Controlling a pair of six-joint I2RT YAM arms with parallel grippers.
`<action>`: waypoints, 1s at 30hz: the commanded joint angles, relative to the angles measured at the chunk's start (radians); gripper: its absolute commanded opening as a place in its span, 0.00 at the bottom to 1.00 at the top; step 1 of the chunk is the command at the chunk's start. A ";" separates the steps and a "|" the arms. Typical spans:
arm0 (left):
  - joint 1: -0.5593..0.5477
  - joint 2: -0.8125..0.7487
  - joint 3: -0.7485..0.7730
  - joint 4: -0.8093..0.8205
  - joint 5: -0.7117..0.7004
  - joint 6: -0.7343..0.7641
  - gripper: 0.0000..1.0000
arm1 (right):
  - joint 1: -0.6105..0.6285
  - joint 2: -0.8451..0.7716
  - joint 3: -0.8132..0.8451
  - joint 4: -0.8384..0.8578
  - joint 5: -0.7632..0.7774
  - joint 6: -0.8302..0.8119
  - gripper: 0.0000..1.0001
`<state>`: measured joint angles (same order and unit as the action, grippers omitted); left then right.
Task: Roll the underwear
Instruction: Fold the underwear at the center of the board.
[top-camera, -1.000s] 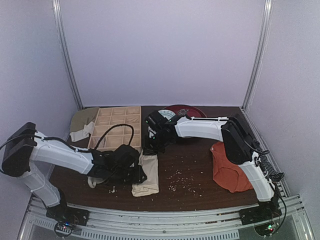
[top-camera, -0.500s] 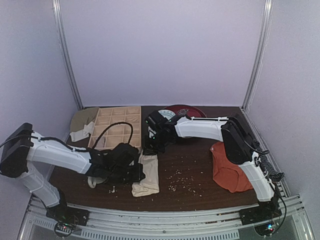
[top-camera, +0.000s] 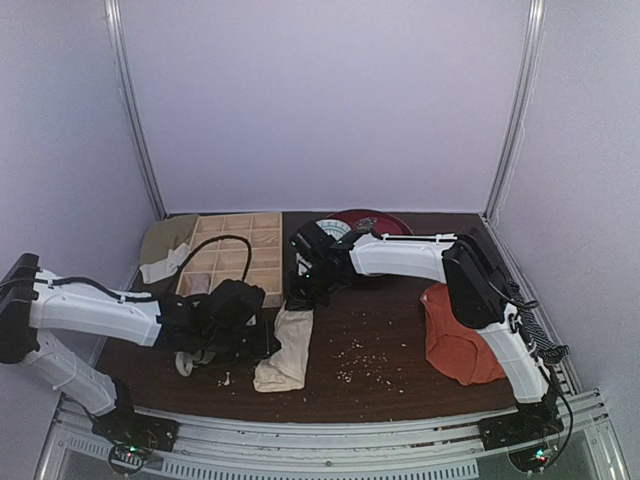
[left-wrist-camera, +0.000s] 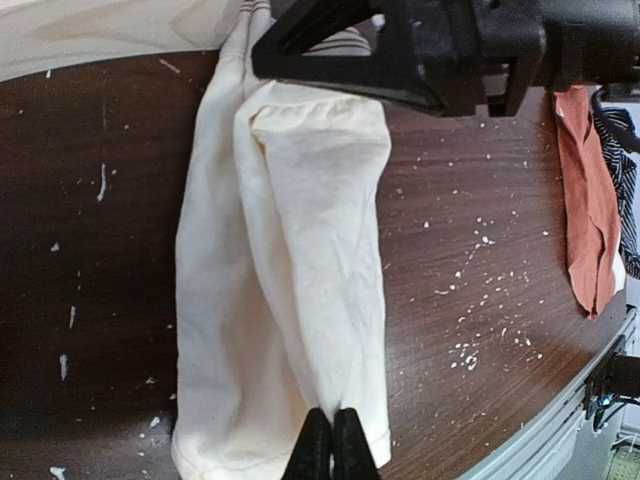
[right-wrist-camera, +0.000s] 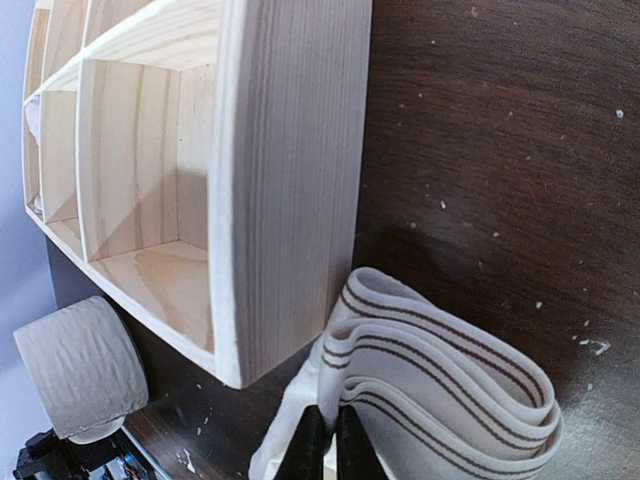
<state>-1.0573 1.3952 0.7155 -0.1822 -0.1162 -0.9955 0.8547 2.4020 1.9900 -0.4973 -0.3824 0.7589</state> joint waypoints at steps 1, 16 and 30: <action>0.006 -0.046 -0.035 -0.018 -0.014 -0.029 0.00 | 0.010 0.004 0.019 -0.002 -0.003 0.001 0.02; 0.008 -0.068 -0.085 -0.117 -0.051 -0.053 0.00 | 0.018 -0.006 -0.022 0.084 -0.003 0.043 0.01; 0.055 0.016 -0.080 -0.157 -0.073 -0.030 0.00 | 0.018 -0.011 -0.061 0.108 0.008 0.045 0.04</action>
<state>-1.0206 1.3739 0.6357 -0.3172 -0.1726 -1.0401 0.8677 2.4020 1.9507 -0.3950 -0.3862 0.7948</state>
